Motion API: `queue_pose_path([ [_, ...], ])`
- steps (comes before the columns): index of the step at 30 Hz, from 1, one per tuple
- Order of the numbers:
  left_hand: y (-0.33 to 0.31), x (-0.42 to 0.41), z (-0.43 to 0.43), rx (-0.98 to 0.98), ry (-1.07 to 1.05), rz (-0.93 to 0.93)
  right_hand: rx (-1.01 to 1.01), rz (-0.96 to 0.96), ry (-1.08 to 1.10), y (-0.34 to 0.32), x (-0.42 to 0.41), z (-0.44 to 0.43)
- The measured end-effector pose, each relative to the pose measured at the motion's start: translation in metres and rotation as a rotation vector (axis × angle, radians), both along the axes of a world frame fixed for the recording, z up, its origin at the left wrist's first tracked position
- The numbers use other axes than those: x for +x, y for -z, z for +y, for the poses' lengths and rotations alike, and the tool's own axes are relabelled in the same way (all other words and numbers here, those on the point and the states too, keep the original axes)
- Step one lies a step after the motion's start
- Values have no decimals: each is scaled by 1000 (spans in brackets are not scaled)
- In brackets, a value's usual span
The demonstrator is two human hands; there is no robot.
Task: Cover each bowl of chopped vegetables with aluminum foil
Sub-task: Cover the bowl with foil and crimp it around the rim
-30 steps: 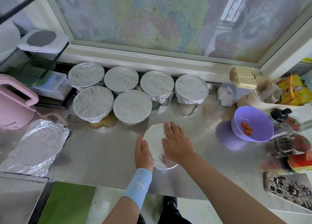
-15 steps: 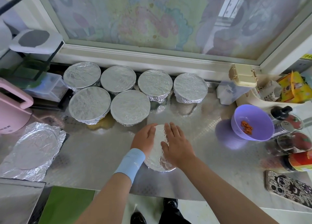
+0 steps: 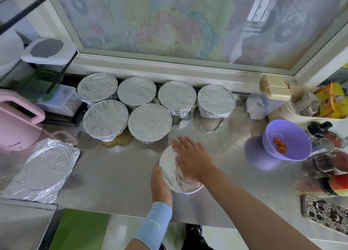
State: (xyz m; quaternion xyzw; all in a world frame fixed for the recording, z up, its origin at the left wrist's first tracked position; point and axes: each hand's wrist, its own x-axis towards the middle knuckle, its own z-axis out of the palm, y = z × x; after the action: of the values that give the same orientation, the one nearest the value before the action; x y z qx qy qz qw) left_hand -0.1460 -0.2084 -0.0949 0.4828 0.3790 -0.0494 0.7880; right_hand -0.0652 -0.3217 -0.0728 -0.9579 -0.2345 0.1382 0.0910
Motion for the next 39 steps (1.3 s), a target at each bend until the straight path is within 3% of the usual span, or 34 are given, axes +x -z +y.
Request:
queue_pose_path([
  [5, -8, 0, -13, -210, -123, 66, 39, 79, 60, 0, 11, 2],
  [11, -10, 4, 3, -232, -113, 99, 76, 161, 137, -3, 13, 5],
  [13, -10, 3, 9, -71, -115, 124, 151, 201, 184, -5, 13, 1],
  [17, -12, 1, 32, 531, 69, 143, 281, 254, 497, -5, 11, -17],
  [20, -22, 7, 40, 654, 267, 159, 344, 370, 732, -6, 3, -29],
  [26, -39, 29, 29, 522, 445, 157, 553, 451, 945, -19, -12, -41],
  [29, 4, 62, 27, 453, 516, 140, 631, 431, 1005, -29, -2, -57],
  [39, -14, 136, -8, 189, 250, 95, 915, 527, 1135, -22, 62, -87],
])
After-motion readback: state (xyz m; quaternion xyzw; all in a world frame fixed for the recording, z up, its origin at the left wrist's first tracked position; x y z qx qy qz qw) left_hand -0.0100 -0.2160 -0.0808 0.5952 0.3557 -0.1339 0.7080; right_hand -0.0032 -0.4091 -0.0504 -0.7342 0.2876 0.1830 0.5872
